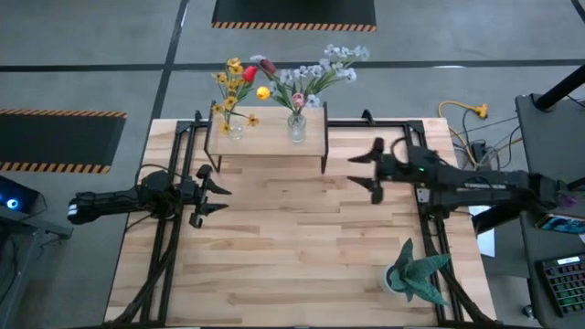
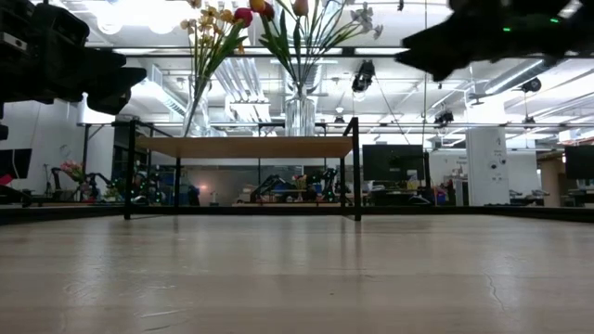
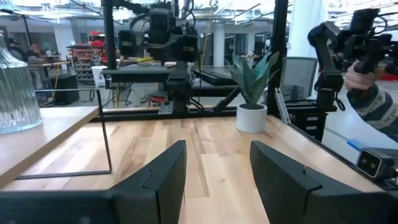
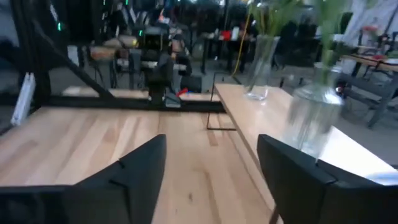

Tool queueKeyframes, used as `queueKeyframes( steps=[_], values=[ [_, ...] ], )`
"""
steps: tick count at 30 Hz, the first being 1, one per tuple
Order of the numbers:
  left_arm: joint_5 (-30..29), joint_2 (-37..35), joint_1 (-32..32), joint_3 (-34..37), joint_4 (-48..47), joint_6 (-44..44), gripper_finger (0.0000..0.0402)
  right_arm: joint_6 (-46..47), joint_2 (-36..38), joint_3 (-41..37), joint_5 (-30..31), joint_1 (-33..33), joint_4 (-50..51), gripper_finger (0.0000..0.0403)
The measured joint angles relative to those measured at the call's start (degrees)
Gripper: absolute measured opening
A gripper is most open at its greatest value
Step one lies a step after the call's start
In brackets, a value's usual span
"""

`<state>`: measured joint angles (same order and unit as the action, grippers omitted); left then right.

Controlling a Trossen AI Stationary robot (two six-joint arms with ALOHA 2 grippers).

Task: Pick and place flowers into a vace then onto a shelf
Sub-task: Return to Home Position

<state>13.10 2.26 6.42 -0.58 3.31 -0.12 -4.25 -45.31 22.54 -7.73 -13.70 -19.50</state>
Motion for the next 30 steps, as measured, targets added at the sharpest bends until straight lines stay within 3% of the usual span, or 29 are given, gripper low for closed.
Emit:
queueKeyframes(
  steps=[4, 8, 13, 18, 30],
  values=[
    [0.0, 0.0, 0.0, 0.0, 0.1, 0.0, 0.0161, 4.9, 11.0, -5.2, -5.1, 0.3, 0.8, 0.0208],
    [-0.1, 0.0, 0.0, 0.0, 0.2, 0.0, 0.0161, 7.8, 18.4, -9.4, -2.8, 2.4, 4.0, 0.0174],
    [-2.1, 0.0, 0.0, 0.0, 0.5, 0.0, 0.0161, 7.1, 23.3, -13.8, -1.8, 7.2, 3.9, 0.0138],
    [-2.6, 0.0, 0.0, 0.0, 0.7, 0.0, 0.0161, 5.9, 27.5, -17.8, 7.4, 11.4, 4.4, 0.0103],
    [-3.0, 0.0, 0.0, 0.0, -0.6, 0.5, 0.0161, 5.1, 36.3, -22.0, 8.0, 12.6, 8.1, 0.0044]
  ],
)
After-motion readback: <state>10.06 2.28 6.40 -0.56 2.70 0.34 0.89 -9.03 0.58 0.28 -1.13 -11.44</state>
